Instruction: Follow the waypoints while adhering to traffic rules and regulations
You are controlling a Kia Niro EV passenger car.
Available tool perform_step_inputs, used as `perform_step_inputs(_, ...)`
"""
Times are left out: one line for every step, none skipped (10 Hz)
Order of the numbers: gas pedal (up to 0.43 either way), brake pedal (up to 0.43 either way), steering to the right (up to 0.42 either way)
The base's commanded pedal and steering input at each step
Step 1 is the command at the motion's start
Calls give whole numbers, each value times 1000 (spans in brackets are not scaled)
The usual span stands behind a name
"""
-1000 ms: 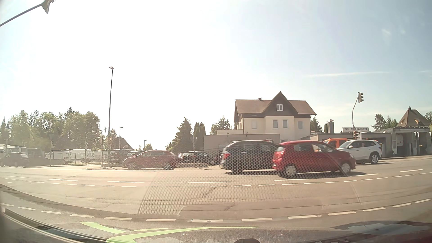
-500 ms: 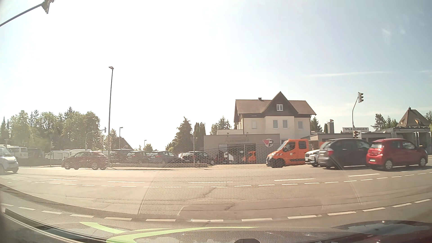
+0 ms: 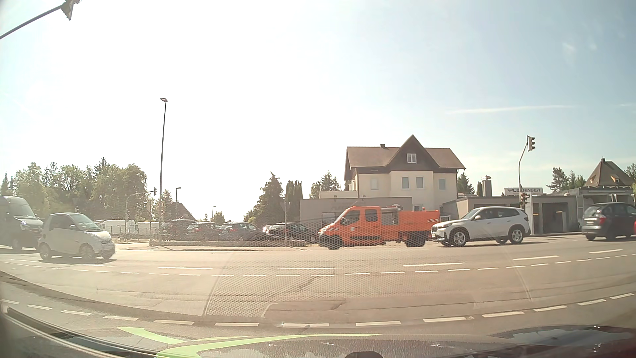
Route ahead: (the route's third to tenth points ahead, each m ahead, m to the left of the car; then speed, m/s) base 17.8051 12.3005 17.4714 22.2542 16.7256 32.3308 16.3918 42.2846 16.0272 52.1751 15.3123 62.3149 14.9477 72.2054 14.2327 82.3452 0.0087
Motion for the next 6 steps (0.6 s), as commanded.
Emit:
perform_step_inputs(0,341,-2)
perform_step_inputs(0,341,-2)
perform_step_inputs(0,341,-2)
perform_step_inputs(0,341,-2)
perform_step_inputs(0,341,-2)
perform_step_inputs(0,348,-2)
